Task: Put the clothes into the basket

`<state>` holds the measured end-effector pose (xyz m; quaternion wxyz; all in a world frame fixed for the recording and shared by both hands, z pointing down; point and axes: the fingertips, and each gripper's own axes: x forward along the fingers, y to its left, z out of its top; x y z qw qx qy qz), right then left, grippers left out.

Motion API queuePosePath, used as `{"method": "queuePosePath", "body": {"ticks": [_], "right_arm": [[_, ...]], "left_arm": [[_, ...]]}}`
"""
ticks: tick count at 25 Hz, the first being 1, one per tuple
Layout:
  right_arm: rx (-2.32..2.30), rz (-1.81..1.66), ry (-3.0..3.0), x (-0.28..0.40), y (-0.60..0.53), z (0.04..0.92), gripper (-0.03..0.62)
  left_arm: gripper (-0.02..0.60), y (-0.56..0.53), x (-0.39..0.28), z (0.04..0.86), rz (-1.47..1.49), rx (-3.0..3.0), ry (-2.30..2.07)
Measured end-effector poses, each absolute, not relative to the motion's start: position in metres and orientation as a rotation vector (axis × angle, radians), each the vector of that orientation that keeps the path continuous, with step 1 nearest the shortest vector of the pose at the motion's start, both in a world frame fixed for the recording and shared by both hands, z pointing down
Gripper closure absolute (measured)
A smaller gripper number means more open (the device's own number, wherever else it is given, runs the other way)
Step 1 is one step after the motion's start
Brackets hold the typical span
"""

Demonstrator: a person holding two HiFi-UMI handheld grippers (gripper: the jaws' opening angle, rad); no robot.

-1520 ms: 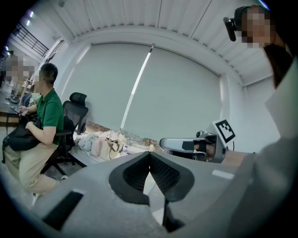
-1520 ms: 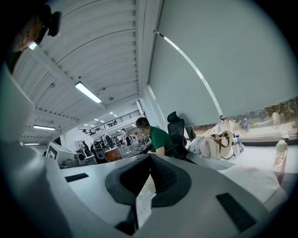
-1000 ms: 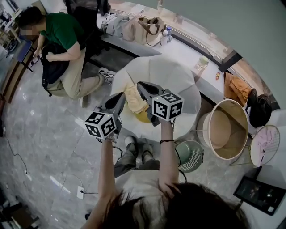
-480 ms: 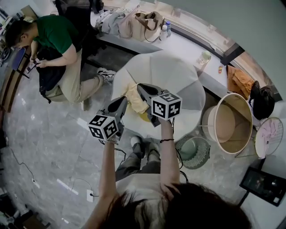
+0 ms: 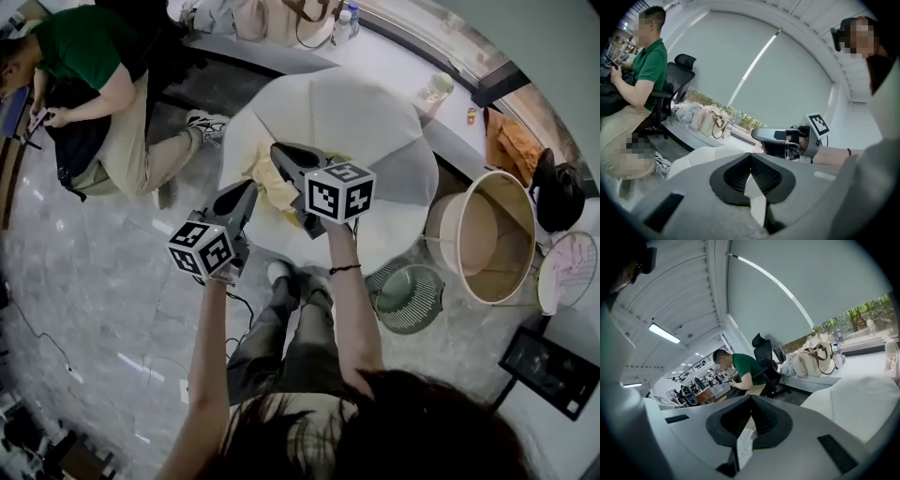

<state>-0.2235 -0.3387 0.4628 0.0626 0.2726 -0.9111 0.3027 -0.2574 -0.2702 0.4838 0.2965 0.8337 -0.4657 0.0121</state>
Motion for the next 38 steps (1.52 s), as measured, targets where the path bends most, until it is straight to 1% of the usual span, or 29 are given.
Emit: {"method": "queuePosePath", "body": {"ticks": [12, 18, 26, 38], "right_arm": [[0.906, 1.040, -2.651, -0.217, -0.338, 0.571, 0.585], [0.915, 1.081, -2.600, -0.221, -0.341, 0.623, 0.585], [0.920, 1.097, -2.508, -0.213, -0.339, 0.690, 0.585], [0.915, 1.075, -2.434, -0.219, -0.338, 0.771, 0.585]], "left_arm": [[0.571, -0.272, -0.263, 0.571, 0.065, 2.158, -1.201], [0.571, -0.274, -0.264, 0.614, 0.158, 2.176, -1.132], [0.571, -0.270, -0.269, 0.678, 0.149, 2.104, -1.108], [0.571, -0.267, -0.283, 0.737, 0.116, 2.065, -1.152]]}}
